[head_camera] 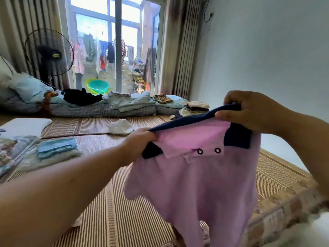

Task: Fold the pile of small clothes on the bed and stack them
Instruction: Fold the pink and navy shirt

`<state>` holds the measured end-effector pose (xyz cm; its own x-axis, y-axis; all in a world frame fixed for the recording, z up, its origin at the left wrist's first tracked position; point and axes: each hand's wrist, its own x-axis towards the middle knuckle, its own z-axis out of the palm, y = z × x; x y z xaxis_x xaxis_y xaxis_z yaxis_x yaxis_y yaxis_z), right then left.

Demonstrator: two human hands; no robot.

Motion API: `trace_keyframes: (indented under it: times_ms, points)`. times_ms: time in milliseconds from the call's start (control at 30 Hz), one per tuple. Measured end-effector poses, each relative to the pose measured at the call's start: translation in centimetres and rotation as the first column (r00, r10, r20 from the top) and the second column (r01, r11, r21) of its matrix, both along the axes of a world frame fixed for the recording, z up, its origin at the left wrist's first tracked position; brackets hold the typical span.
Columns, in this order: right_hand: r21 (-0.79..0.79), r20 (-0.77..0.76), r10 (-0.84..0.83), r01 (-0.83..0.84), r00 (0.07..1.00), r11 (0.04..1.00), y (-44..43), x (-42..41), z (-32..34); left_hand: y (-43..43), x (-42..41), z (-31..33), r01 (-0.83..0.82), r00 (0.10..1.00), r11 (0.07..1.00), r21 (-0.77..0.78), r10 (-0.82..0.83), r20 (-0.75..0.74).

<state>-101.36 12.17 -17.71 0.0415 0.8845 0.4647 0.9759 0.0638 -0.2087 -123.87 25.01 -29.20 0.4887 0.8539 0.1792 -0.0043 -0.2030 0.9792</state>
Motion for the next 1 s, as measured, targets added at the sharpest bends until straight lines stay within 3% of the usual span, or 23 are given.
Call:
trace_keyframes:
  times_ms: [100,267,400,467,533,600,633,733,800,933,1000]
  points:
    - [-0.019,-0.047,0.013,-0.014,0.999,1.000,0.1,0.0,-0.4,0.2,-2.1,2.3,0.043,0.998,0.983,0.180,-0.032,-0.062]
    - [-0.046,-0.108,0.037,-0.042,0.993,0.998,0.5,-0.2,-0.6,1.0,-5.6,5.8,0.229,0.878,0.860,0.456,0.020,-0.478]
    - [-0.046,-0.197,0.092,-0.103,0.976,0.994,1.5,0.7,-0.2,2.6,-7.1,7.8,0.204,0.736,0.765,0.611,0.292,-0.611]
    - [-0.106,-0.191,0.137,-0.159,0.972,0.982,2.8,0.8,-0.5,3.5,-7.1,7.8,0.226,0.758,0.814,0.535,0.199,-0.622]
    - [-0.162,-0.182,0.144,-0.174,0.973,0.971,4.9,1.0,-1.5,4.6,-7.0,7.1,0.169,0.864,0.920,0.354,0.034,-0.502]
    - [-0.211,-0.206,0.137,-0.180,0.969,0.961,7.8,1.7,-3.2,7.0,-6.4,5.6,0.112,0.906,0.957,0.266,0.012,-0.424]
    - [-0.235,-0.237,0.124,-0.181,0.964,0.955,9.5,2.3,-4.4,8.5,-6.0,4.7,0.090,0.889,0.954,0.285,0.052,-0.455]
    - [-0.329,-0.324,0.066,-0.177,0.944,0.928,15.1,4.4,-8.8,13.2,-4.7,0.6,-0.037,0.739,0.919,0.392,0.289,-0.609]
    - [-0.397,-0.305,0.032,-0.157,0.952,0.904,19.1,6.1,-12.3,16.4,-3.4,-2.5,-0.079,0.612,0.889,0.451,0.401,-0.682]
    - [-0.468,-0.274,-0.067,-0.073,0.959,0.881,26.5,8.4,-19.6,22.3,-0.9,-8.8,-0.061,0.420,0.900,0.432,0.416,-0.806]
    - [-0.461,-0.281,-0.139,-0.007,0.950,0.887,29.5,9.1,-23.3,25.2,0.2,-12.1,-0.123,0.401,0.924,0.361,0.379,-0.834]
